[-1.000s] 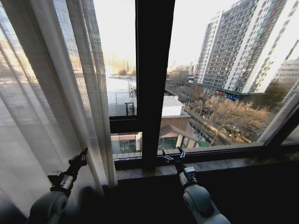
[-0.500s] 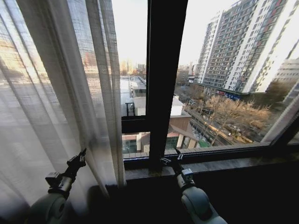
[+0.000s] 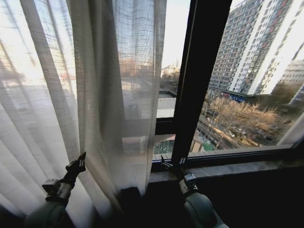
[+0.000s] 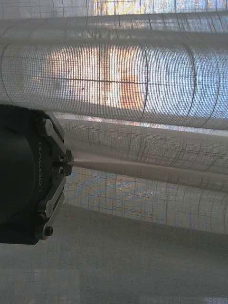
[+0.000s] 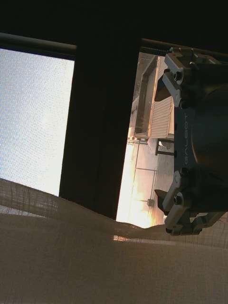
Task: Open the curtains by pulling them apart, changing their state from closed to fully open.
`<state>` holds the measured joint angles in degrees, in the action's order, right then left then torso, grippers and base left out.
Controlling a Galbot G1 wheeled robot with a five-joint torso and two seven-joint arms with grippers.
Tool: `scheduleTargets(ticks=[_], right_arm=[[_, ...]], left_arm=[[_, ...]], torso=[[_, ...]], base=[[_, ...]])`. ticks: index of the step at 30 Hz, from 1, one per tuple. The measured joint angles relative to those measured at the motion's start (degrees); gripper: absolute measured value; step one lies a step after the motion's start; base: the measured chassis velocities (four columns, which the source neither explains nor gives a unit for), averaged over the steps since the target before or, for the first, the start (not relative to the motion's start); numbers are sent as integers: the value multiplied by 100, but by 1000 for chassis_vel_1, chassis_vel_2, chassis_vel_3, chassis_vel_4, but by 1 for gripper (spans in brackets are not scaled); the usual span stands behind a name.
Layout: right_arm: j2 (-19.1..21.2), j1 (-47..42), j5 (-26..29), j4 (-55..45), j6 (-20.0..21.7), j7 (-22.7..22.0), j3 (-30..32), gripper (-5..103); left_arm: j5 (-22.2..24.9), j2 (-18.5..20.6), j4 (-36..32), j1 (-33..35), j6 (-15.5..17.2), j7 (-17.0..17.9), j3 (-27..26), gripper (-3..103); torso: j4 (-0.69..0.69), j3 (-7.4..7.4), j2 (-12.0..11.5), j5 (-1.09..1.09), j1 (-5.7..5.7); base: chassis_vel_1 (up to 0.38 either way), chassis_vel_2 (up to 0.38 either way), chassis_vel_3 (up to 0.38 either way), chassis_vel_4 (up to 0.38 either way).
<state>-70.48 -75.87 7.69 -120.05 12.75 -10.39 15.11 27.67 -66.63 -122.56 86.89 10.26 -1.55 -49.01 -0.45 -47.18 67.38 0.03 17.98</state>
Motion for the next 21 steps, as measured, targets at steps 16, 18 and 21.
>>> scheduleTargets(ticks=[16, 18, 21], right_arm=[[6, -182, -34, -290, -21, 6, -72, 100], [5, -207, -37, -313, -23, 6, -74, 100], [3, -268, -66, -358, -28, 6, -86, 100]], left_arm=[[-71, -194, -381, 303, -69, -1, -147, 0], [-72, -205, -422, 324, -70, -1, -160, 0], [-74, -230, -504, 380, -76, -1, -189, 0]], torso=[[1, 0, 0, -1, 0], [1, 0, 0, 0, 0], [1, 0, 0, -3, 2]], base=[[357, 359, -353, -348], [359, 379, -346, -358], [358, 340, -354, -359]])
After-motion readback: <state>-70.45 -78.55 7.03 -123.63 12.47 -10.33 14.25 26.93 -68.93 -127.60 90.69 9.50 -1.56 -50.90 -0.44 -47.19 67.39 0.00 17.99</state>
